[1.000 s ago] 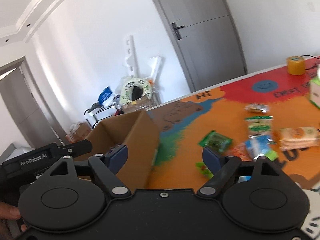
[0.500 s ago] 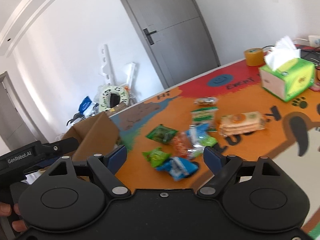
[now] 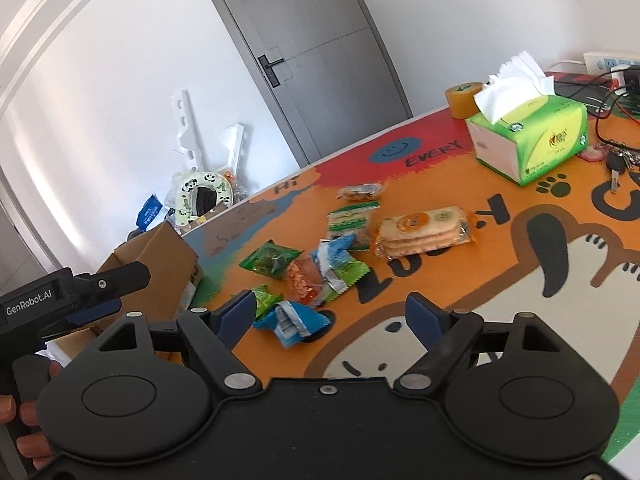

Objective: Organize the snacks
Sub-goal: 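Move both tools back toward the remaining green packets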

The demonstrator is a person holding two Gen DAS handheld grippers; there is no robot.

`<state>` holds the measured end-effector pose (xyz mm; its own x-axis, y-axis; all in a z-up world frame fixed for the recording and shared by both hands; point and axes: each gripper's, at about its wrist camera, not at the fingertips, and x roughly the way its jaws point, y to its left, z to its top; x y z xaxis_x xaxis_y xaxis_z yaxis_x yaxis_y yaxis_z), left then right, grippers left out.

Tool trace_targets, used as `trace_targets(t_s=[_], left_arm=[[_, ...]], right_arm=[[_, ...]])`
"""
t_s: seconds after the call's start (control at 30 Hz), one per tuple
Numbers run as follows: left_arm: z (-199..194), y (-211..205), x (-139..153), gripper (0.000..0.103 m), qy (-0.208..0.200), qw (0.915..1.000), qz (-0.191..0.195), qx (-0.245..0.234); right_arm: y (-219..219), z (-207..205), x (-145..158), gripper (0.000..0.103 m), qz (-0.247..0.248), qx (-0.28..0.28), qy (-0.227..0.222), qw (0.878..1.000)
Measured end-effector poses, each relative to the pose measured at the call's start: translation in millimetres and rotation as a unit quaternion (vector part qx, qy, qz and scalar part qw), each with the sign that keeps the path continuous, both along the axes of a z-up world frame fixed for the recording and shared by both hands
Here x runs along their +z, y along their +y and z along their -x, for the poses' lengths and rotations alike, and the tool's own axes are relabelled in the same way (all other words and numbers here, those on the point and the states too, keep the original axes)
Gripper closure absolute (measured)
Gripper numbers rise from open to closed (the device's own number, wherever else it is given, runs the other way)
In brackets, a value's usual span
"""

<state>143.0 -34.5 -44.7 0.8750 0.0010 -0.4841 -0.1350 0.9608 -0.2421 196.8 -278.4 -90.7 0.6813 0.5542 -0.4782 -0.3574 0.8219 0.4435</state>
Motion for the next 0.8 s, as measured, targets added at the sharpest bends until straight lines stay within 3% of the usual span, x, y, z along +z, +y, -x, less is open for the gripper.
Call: trace_targets(t_s=[0.13,0.27,0.47,0.8], left_arm=[[-8,-5,-5,0.017,0.004,1.0000,0.005,-0.004],[-18,-8,-13,0.029,0.017,0.9998,0.009,-0.006],[-33,-9,-28,0.038,0.037,0.9992,0.012,-0.005],[-60,-11,-51,0.039,0.065,0.9978,0.014,-0.001]], right_arm=[[-5,-4,-6,0.024,0.002,-0.003,0.005,1.000],[-7,-8,-12,0.024,0.009,-0.008,0.010,1.000],[-6,-16,-21,0.024,0.006,-0.002,0.021,1.000],[10,-28,-25,0.030,0.007,0.021,0.028,0.999]])
